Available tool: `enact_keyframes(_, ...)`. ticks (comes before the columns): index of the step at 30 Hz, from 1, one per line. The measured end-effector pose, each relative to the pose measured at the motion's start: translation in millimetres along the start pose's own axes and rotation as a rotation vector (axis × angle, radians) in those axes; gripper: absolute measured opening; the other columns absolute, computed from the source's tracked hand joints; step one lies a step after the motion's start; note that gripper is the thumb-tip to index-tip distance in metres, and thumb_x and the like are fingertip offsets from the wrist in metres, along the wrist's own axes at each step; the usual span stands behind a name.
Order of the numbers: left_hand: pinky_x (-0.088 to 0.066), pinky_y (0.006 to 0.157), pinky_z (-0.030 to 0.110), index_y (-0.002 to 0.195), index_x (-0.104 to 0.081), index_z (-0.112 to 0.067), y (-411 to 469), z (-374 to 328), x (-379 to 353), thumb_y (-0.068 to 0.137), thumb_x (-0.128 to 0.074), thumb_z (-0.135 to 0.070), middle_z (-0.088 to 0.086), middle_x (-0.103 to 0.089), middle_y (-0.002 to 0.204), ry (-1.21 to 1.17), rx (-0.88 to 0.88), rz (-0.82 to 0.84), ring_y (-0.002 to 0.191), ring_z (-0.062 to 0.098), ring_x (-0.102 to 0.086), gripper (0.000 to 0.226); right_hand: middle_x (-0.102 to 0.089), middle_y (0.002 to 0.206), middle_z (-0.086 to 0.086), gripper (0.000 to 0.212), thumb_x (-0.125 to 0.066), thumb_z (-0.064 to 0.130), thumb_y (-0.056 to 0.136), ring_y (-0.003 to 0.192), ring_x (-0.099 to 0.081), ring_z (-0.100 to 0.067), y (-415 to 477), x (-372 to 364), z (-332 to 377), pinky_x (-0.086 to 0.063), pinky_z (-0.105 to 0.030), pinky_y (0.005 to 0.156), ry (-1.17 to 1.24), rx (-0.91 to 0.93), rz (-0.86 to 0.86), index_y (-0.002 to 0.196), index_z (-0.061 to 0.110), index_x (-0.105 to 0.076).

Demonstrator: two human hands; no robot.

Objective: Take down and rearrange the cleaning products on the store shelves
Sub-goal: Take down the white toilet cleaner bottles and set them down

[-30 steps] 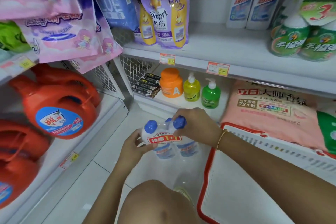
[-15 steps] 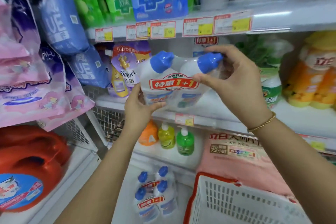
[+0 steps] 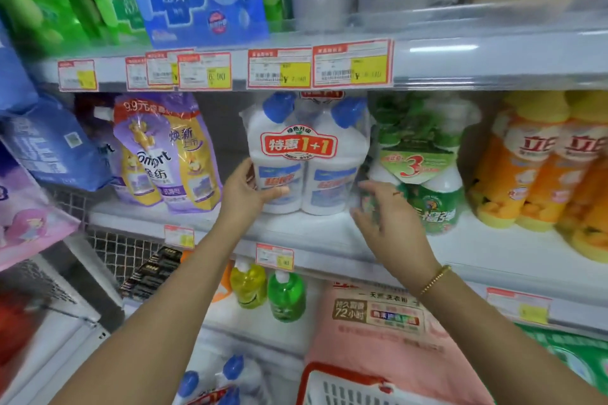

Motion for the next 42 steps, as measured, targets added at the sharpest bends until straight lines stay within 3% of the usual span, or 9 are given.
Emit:
enact_keyframes(3, -0.051, 0.072, 0.015, 0.112, -0.058, -0.017, 21.7, 11.2, -4.9, 0.068, -0.083, -0.007, -0.011, -0.066, 0.099, -0.007, 0.083, 0.039, 0.088, -0.003, -0.063, 0.051, -0.062, 0.105, -0.011, 0.030, -0.038, 0.023, 0.094, 0.093, -0.059, -0.030, -2.3, -28.6, -15.5, -0.046, -0.035, 0.076, -0.228, 0.060, 0.283, 0.108, 0.010, -0.062)
enact_keyframes(5, -0.052, 0.076, 0.022, 0.113, -0.060, -0.017, 37.9, 22.2, -7.4, 0.069, -0.083, -0.012, -0.008, -0.068, 0.103, -0.010, 0.140, 0.059, 0.091, 0.004, -0.065, 0.050, -0.063, 0.092, -0.011, 0.058, -0.014, 0.036, 0.087, 0.081, -0.059, -0.031, -2.1, -37.1, -17.7, -0.048, -0.038, 0.067, -0.281, 0.168, 0.442, 0.094, 0.009, -0.065)
enact_keyframes(7, -0.055, 0.086, 0.034, 0.113, -0.063, -0.014, 53.2, 33.0, -11.3, 0.069, -0.084, -0.012, -0.001, -0.070, 0.109, -0.034, 0.167, 0.067, 0.096, 0.013, -0.068, 0.049, -0.060, 0.097, -0.007, 0.072, -0.005, 0.050, 0.082, 0.086, -0.058, -0.026, 1.5, -35.7, -26.9, -0.049, -0.038, 0.073, -0.346, 0.252, 0.471, 0.101, 0.013, -0.064)
enact_keyframes(11, -0.055, 0.088, 0.033, 0.117, -0.063, -0.013, 79.4, 39.2, -29.8, 0.074, -0.081, -0.012, 0.001, -0.069, 0.114, -0.048, 0.145, 0.139, 0.098, 0.014, -0.068, 0.047, -0.062, 0.102, -0.001, 0.058, -0.021, 0.055, 0.092, 0.084, -0.061, -0.020, 1.8, -31.5, -41.3, -0.051, -0.034, 0.073, -0.299, 0.329, 0.463, 0.106, 0.019, -0.065)
enact_keyframes(14, -0.056, 0.089, 0.035, 0.123, -0.060, -0.008, 101.2, 39.0, -46.5, 0.077, -0.077, -0.007, 0.005, -0.068, 0.118, -0.050, 0.085, 0.207, 0.100, 0.016, -0.068, 0.049, -0.063, 0.102, 0.002, 0.054, -0.023, 0.053, 0.095, 0.083, -0.063, -0.018, 1.0, -34.2, -44.9, -0.052, -0.034, 0.070, -0.289, 0.339, 0.431, 0.106, 0.022, -0.065)
enact_keyframes(19, -0.053, 0.094, 0.043, 0.114, -0.063, -0.021, 124.9, 46.4, -68.5, 0.075, -0.080, -0.014, 0.000, -0.070, 0.115, -0.054, 0.070, 0.186, 0.103, 0.020, -0.067, 0.043, -0.065, 0.098, 0.006, 0.055, -0.019, 0.054, 0.095, 0.078, -0.063, -0.016, 0.0, -31.6, -39.0, -0.052, -0.029, 0.063, -0.290, 0.364, 0.370, 0.101, 0.025, -0.066)
enact_keyframes(28, -0.056, 0.080, 0.021, 0.117, -0.062, -0.014, 138.5, 46.5, -85.3, 0.079, -0.075, -0.005, -0.001, -0.069, 0.107, -0.096, 0.063, 0.125, 0.091, 0.009, -0.068, 0.042, -0.064, 0.098, 0.010, 0.046, -0.026, 0.048, 0.096, 0.077, -0.062, -0.011, -1.5, -30.7, -38.9, -0.050, -0.025, 0.062, -0.302, 0.372, 0.336, 0.101, 0.026, -0.066)
enact_keyframes(35, -0.051, 0.096, 0.036, 0.119, -0.061, -0.016, 139.7, 43.0, -81.1, 0.081, -0.076, -0.017, 0.004, -0.067, 0.119, 0.018, 0.051, 0.125, 0.104, 0.021, -0.065, 0.041, -0.065, 0.102, 0.009, 0.049, -0.027, 0.050, 0.093, 0.081, -0.063, -0.014, -1.4, -30.9, -39.5, -0.052, -0.027, 0.065, -0.301, 0.369, 0.324, 0.104, 0.024, -0.066)
enact_keyframes(42, -0.052, 0.085, 0.024, 0.121, -0.060, -0.008, 104.2, 27.1, -53.4, 0.078, -0.078, -0.024, 0.003, -0.065, 0.116, 0.160, 0.089, 0.078, 0.102, 0.019, -0.064, 0.049, -0.064, 0.099, 0.005, 0.052, -0.028, 0.057, 0.089, 0.083, -0.061, -0.017, -3.5, -28.9, -38.3, -0.043, -0.025, 0.065, -0.326, 0.322, 0.334, 0.102, 0.022, -0.065)
Point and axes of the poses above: each hand's wrist, its own y-axis towards the middle knuckle, its own x-axis out of the back of the hand, z = x × y, the point moved 4 cm from there along y, towards the middle knuckle
